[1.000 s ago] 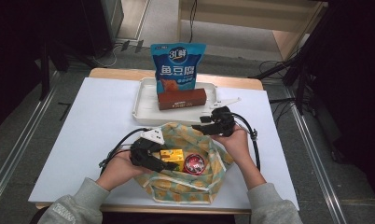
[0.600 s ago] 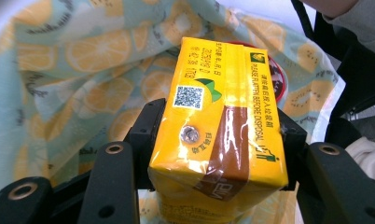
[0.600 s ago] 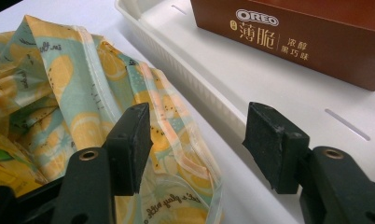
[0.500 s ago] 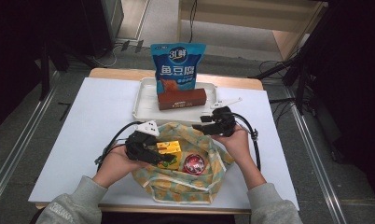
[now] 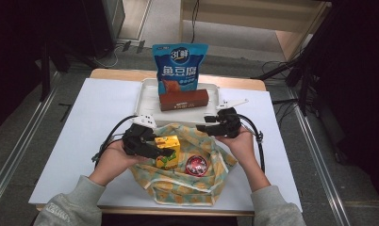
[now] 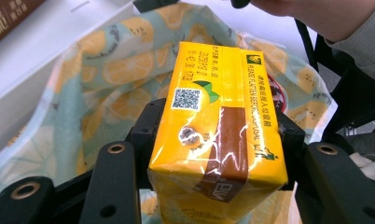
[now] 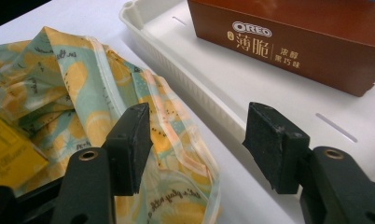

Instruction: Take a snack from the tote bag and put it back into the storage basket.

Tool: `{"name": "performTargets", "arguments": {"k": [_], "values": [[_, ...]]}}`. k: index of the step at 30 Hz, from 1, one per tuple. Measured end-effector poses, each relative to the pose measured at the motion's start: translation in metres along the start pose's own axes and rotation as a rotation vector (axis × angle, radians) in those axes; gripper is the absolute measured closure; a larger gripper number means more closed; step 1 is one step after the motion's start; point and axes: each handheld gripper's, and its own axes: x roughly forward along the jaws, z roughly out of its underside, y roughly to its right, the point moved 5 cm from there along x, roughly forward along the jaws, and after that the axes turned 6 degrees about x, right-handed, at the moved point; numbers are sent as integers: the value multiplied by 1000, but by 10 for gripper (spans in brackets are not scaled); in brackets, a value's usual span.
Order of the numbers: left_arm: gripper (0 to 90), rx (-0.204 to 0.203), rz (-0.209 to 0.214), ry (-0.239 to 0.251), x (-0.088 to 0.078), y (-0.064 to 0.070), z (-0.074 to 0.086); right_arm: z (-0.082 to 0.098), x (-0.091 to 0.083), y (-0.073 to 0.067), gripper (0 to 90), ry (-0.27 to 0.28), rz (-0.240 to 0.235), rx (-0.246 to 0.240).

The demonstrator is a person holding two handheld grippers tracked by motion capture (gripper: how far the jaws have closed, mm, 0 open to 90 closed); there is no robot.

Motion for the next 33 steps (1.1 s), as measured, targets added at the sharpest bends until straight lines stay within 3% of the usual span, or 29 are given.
{"name": "performTargets", "arguments": {"k": [7, 22, 33], "values": [[501, -6, -16, 9, -10, -6, -9, 4, -9, 4, 418, 17, 8, 19], [503, -1, -29, 31, -29, -12, -25, 6, -13, -1, 417, 18, 3, 7], [505, 1, -21, 23, -37, -18, -32, 9, -17, -4, 413, 24, 0, 4]]}}
